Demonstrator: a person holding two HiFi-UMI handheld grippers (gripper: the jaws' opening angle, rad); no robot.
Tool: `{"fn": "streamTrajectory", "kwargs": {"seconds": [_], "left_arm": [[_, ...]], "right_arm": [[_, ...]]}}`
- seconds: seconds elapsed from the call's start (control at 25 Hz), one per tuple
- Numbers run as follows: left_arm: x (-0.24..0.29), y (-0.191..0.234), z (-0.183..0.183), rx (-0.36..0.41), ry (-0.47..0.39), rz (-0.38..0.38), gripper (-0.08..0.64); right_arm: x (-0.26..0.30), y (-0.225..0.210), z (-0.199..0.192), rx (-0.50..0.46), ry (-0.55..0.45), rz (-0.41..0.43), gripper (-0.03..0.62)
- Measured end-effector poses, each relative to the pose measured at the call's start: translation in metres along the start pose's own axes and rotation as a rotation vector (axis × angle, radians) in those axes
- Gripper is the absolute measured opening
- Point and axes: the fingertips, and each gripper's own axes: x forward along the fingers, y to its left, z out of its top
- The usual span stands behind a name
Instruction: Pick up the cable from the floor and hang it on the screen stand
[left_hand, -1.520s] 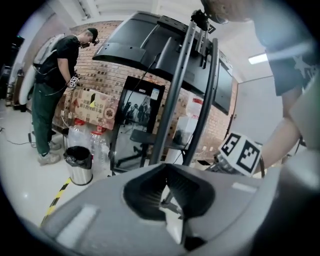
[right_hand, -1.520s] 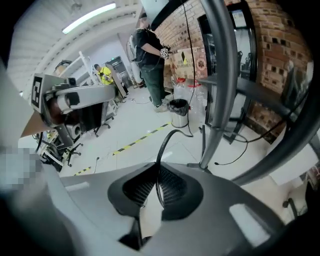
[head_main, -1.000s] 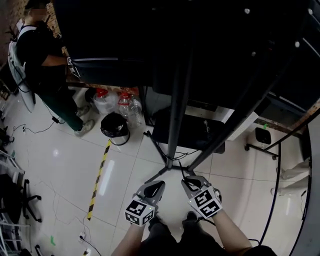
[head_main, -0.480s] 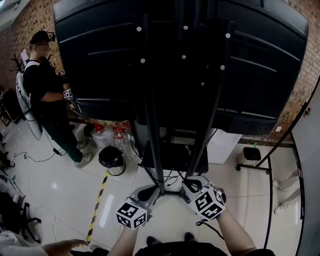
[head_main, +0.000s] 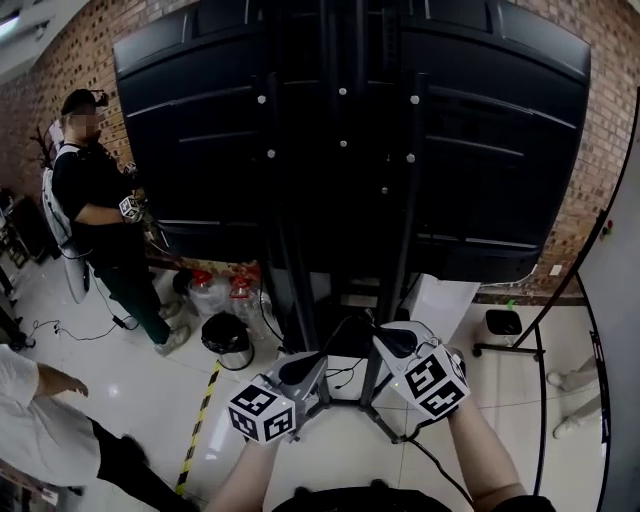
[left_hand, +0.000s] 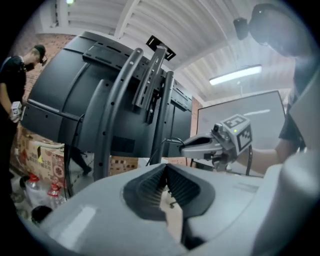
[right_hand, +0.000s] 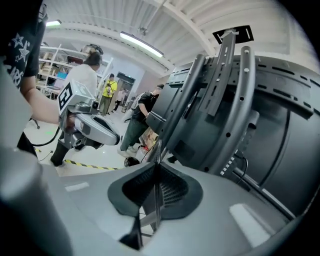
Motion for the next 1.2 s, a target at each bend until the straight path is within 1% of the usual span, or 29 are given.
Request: {"fn": "streamTrajectory", "kwargs": {"seconds": [0.12,0.24,0.32,0.48,0.64,0.8,0.96,1.08,1.2], "left_arm": [[0.009,-0.005,0.022,0.058,-0.008,-0.002,0.0],[0.018,-0.011,0.052,0.104,-0.043,-0.022,0.0],[0.022,-0.015,0.069,0.127,-0.064,-0.031,0.0],[0.029,-0.019,0.093,0.174,-0.081,-0.033,0.002],[0.035,-0.021,0.116,0.196,-0.092,-0.035,0.001],[0.051,-0.027,0.145,0.234,-0.099,-0.067,0.001],[0.068,-0.032,0.174,0.232,-0.129,-0.108,0.001],[0.078,-0.03,0.194,0.264,-0.147,-0.102,0.001],[0.088,-0.026,0.217,0.298,-0.17,-0.097,0.001]], "right_arm": [[-0.008,-0.017,0.016,-0.01,-0.027,-0.037,0.025],[-0.01,-0.028,0.034,-0.012,-0.049,-0.041,0.023],[-0.013,-0.032,0.044,-0.002,-0.079,-0.038,0.023],[-0.03,-0.052,0.069,-0.01,-0.156,-0.078,0.021],[-0.05,-0.087,0.094,-0.019,-0.205,-0.115,0.021],[-0.068,-0.122,0.133,-0.074,-0.249,-0.157,0.021],[-0.077,-0.158,0.166,-0.133,-0.26,-0.224,0.021],[-0.082,-0.182,0.186,-0.151,-0.269,-0.256,0.021],[-0.085,-0.203,0.201,-0.144,-0.295,-0.275,0.021]]}}
